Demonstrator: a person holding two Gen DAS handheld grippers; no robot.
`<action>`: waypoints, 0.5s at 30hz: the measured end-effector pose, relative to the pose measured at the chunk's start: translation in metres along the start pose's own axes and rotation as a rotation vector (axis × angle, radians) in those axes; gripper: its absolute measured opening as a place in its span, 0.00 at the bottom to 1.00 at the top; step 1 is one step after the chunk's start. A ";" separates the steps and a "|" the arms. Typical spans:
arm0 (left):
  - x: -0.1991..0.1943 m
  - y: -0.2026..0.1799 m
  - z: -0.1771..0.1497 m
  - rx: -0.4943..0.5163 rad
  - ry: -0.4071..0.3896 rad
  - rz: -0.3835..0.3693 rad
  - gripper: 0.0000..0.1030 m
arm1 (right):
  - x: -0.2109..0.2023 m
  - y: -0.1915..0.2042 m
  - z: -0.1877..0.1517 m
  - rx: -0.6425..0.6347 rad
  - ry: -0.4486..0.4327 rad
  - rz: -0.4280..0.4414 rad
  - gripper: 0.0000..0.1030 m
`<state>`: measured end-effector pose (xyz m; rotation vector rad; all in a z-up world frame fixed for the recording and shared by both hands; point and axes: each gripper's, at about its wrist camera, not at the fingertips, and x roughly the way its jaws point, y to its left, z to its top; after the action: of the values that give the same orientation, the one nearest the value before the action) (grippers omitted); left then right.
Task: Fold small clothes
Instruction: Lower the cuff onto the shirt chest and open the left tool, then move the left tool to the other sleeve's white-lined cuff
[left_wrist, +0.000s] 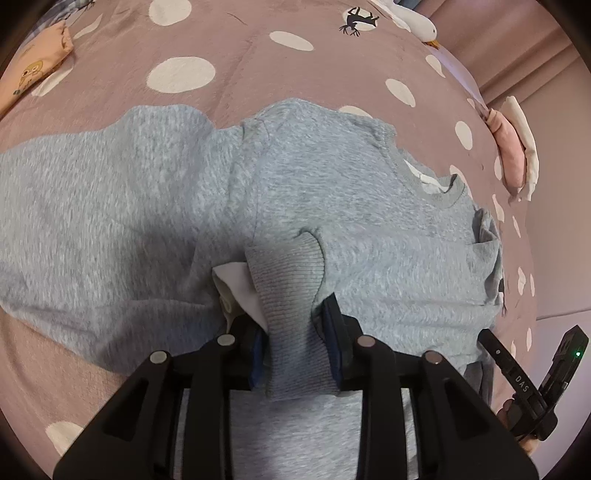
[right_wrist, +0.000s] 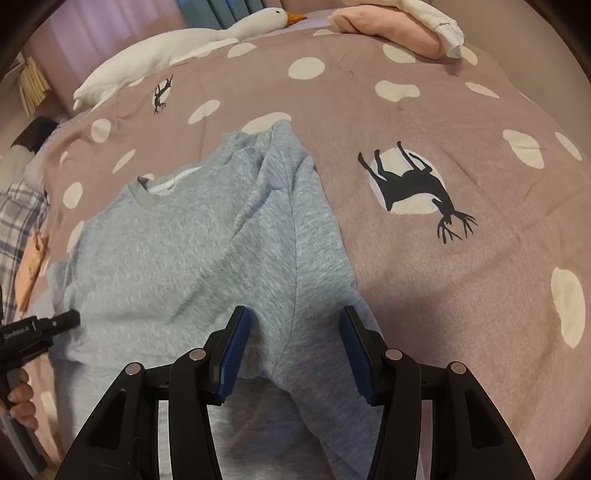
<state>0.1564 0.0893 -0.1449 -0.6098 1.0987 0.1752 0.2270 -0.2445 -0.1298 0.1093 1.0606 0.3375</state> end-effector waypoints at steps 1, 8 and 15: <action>-0.001 0.001 -0.001 -0.008 -0.001 -0.002 0.31 | 0.000 0.000 0.000 -0.002 0.000 -0.004 0.51; -0.017 0.003 -0.009 0.002 -0.023 0.012 0.40 | -0.004 0.002 -0.001 -0.002 -0.010 -0.022 0.51; -0.060 0.007 -0.019 0.003 -0.123 0.015 0.47 | -0.033 0.006 -0.002 -0.010 -0.075 -0.017 0.51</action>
<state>0.1109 0.0948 -0.1010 -0.5809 0.9849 0.2208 0.2090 -0.2496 -0.1014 0.1030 0.9850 0.3206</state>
